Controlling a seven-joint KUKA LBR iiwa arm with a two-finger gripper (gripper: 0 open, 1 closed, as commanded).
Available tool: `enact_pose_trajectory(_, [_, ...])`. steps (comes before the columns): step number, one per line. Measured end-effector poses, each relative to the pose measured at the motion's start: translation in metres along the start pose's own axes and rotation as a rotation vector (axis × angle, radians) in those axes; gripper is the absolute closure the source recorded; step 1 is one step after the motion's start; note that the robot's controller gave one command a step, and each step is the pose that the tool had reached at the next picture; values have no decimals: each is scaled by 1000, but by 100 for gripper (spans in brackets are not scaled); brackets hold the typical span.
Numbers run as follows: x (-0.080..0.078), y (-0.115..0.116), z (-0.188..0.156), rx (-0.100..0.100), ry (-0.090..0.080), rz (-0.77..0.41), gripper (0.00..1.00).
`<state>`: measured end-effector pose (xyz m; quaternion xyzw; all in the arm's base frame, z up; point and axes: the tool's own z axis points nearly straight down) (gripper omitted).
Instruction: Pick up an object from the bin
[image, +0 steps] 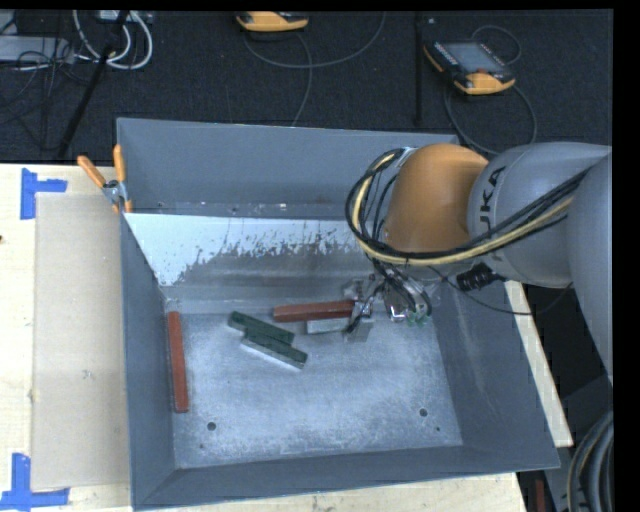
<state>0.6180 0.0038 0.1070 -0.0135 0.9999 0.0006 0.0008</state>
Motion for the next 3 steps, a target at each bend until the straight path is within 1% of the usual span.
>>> enact_pose_trajectory(1, [0,0,-4,0,0,1,100])
enact_pose_trajectory(2, [-1,0,-29,0,-1,2,100])
enact_pose_trajectory(3, [-3,0,-85,0,-5,3,100])
